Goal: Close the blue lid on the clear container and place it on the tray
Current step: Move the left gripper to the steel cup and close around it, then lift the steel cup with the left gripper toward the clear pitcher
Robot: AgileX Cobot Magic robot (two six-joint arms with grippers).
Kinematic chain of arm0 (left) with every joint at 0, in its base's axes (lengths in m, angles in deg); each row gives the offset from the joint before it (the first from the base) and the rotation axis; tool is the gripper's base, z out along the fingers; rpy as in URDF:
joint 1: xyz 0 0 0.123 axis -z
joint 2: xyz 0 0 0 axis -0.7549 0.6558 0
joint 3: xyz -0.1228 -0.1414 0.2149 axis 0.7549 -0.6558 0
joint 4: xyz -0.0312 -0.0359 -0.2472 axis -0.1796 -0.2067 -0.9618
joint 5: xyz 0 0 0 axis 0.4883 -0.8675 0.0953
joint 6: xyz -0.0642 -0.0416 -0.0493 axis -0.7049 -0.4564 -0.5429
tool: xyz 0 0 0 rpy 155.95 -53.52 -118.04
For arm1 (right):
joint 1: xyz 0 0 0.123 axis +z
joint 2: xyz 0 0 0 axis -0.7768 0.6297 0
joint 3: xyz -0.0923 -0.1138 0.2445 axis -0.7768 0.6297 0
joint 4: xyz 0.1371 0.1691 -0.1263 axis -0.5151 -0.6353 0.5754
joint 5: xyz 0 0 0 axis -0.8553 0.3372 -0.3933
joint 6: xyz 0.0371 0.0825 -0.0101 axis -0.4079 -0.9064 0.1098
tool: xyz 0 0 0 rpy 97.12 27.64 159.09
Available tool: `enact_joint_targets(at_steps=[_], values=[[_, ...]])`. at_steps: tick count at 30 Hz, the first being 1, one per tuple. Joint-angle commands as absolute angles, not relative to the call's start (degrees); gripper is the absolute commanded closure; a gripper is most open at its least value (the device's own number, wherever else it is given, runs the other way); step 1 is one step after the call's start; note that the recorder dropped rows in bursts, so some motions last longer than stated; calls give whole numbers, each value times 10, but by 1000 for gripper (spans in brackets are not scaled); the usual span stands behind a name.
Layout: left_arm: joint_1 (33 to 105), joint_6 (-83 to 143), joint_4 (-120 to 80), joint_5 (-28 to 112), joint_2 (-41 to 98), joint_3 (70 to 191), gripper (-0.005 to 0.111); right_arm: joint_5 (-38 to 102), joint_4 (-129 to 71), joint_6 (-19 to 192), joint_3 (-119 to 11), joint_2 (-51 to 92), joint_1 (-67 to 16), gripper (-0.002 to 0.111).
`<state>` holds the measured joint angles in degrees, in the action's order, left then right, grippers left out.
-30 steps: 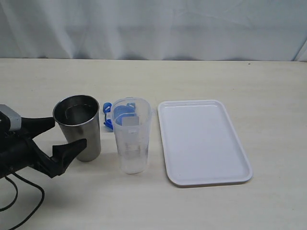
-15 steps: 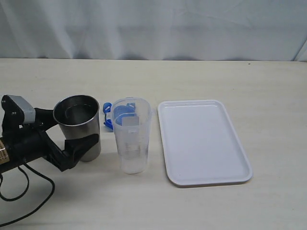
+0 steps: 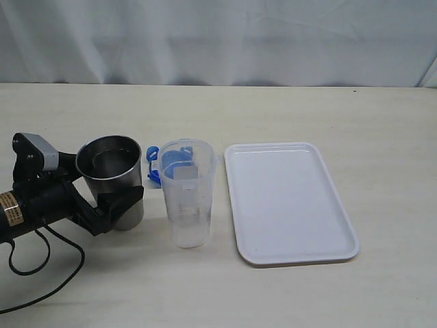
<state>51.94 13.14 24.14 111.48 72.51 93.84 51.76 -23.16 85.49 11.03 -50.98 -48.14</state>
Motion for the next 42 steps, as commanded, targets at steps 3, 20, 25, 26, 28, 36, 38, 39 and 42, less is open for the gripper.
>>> enact_joint_targets(at_steps=[3,20,25,26,28,36,38,39,42], values=[[524,130,236,1120,726,941,2,517,-236,855,112,-513,-483,104],[524,130,255,1120,726,965,2,517,-236,855,112,-513,-483,104],[524,130,255,1120,726,969,2,517,-236,855,112,-513,-483,104],[524,130,255,1120,726,969,2,517,-236,855,112,-513,-483,104],[524,130,255,1120,726,969,2,517,-236,855,112,-513,-483,104],[524,130,256,1120,726,969,2,517,-236,855,112,-513,-483,104],[524,130,256,1120,726,969,2,517,-236,855,112,-513,-483,104],[524,130,256,1120,726,969,2,517,-236,855,112,-513,-483,104],[524,130,256,1120,726,969,2,517,-236,855,112,-513,-483,104]])
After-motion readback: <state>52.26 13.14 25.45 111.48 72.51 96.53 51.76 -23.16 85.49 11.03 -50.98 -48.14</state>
